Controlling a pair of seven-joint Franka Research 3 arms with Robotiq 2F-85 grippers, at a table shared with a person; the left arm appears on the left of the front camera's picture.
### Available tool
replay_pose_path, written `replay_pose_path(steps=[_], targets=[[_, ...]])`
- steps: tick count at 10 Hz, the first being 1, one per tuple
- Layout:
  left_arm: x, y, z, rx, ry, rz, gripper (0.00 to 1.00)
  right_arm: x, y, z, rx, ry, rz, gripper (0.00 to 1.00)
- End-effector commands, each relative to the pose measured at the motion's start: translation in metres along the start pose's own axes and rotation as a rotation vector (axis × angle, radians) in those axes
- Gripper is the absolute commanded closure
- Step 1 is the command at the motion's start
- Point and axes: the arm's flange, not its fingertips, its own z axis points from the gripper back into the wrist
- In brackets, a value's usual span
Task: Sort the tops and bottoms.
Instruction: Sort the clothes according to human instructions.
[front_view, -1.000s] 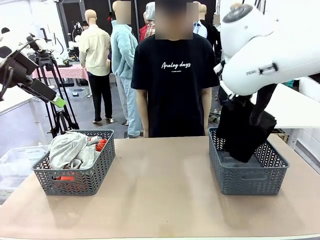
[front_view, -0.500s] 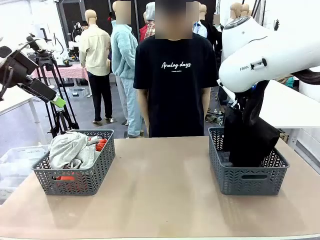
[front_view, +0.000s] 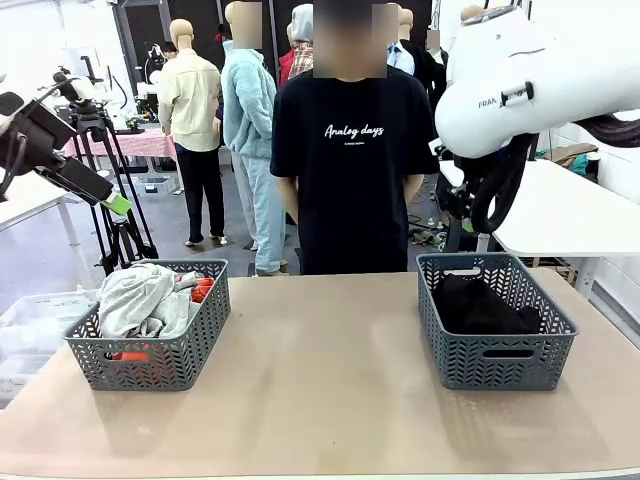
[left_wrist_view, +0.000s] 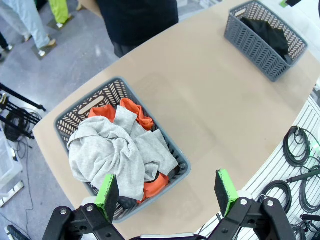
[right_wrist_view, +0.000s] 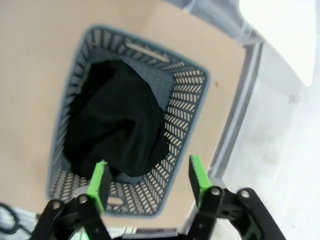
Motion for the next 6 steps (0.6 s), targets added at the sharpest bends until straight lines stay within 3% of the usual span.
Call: replay_pose_path(steps=[1,2,3,6], targets=[[-0.001,0.001,-0.001,0.0,-0.009,0.002,0.0,0.01,-0.007,0.026,0.046,-0.083,0.044,0.0],[-0.001,0.001,-0.001,0.0,-0.009,0.002,0.0,0.023,-0.013,0.038,0.129,-0.124,0.066,0.0],[-0.001,0.001,-0.001,0.0,-0.009,0.002,0.0,0.005,-0.002,0.015,0.002,-0.033,0.012,0.0],[-0.001,0.001,-0.001,0.0,-0.009,0.002,0.0,0.005,-0.002,0.015,0.002,-0.033,0.012,0.0]])
